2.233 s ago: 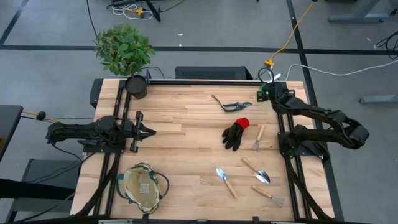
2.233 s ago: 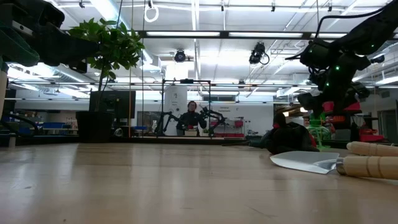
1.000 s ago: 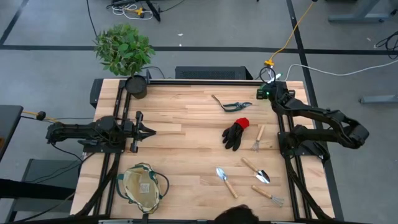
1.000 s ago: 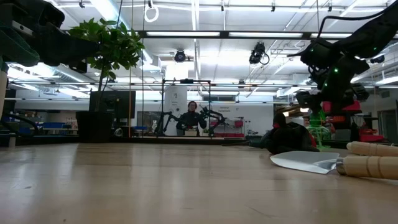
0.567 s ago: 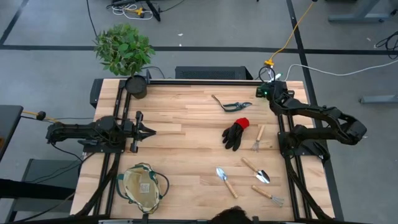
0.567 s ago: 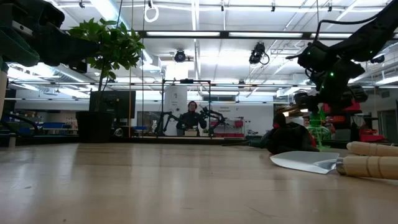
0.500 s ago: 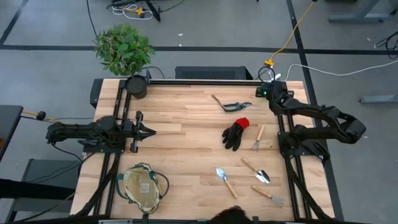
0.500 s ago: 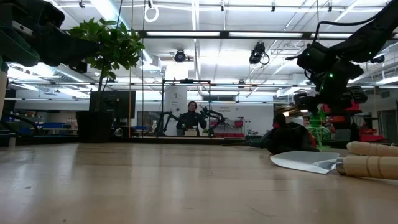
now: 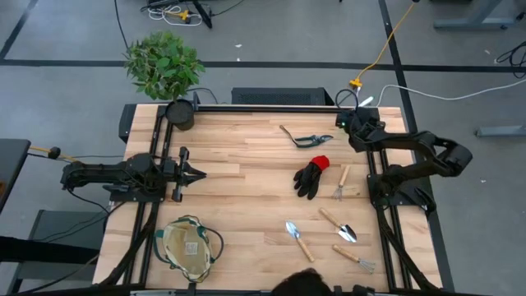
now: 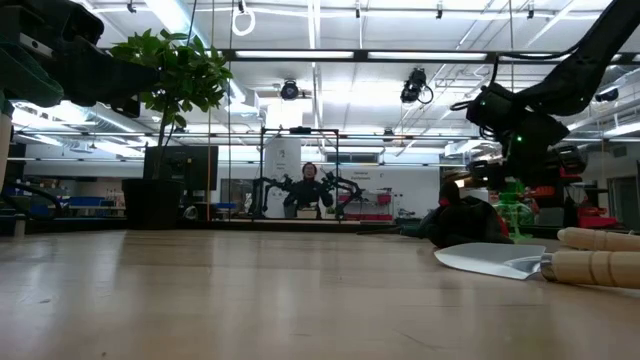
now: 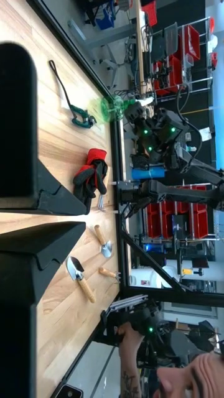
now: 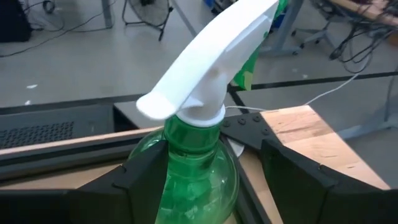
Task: Pick & Place Garden tools in Gardening bag
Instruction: Put the spray bottle into the gardening bag
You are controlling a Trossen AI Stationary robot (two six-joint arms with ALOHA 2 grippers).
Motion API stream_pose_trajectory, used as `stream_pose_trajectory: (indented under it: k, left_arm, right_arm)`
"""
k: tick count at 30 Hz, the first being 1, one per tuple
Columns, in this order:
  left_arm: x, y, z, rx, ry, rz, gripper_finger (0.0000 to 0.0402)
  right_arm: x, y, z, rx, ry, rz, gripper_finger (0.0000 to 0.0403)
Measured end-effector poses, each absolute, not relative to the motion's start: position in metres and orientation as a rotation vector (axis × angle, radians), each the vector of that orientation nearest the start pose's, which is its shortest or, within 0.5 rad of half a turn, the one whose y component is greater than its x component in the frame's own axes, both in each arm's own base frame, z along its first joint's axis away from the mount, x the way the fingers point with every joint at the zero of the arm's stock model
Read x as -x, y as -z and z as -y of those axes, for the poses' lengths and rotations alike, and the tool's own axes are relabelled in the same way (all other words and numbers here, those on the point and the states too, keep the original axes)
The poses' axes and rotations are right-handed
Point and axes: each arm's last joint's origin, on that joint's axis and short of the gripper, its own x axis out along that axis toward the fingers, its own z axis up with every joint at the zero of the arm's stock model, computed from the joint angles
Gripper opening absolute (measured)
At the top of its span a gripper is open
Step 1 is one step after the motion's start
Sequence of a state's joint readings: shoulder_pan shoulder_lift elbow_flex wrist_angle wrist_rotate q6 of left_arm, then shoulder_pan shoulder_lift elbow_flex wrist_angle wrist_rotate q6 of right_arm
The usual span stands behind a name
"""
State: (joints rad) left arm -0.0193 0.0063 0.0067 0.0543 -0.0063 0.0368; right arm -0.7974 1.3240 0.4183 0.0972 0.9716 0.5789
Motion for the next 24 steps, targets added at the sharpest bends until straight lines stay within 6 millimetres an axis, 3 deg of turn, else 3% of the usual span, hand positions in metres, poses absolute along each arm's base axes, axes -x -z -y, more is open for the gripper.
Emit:
stream_pose_trajectory:
  k: [11,24]
  left_arm:
    - [-0.0975,-0.1705,0.0017,-0.036,0.012,0.055,0.0032]
    - [-0.0975,-0.1705,0.0017,-0.036,0.012,0.055,0.0032]
  right_arm:
    - [-0.1353,-0.1414,0.1684,-0.310,1.872,-0.367,0.0250]
    - [-0.1356,-0.1412,0.1684,-0.336,1.867,-0.344,0.0142]
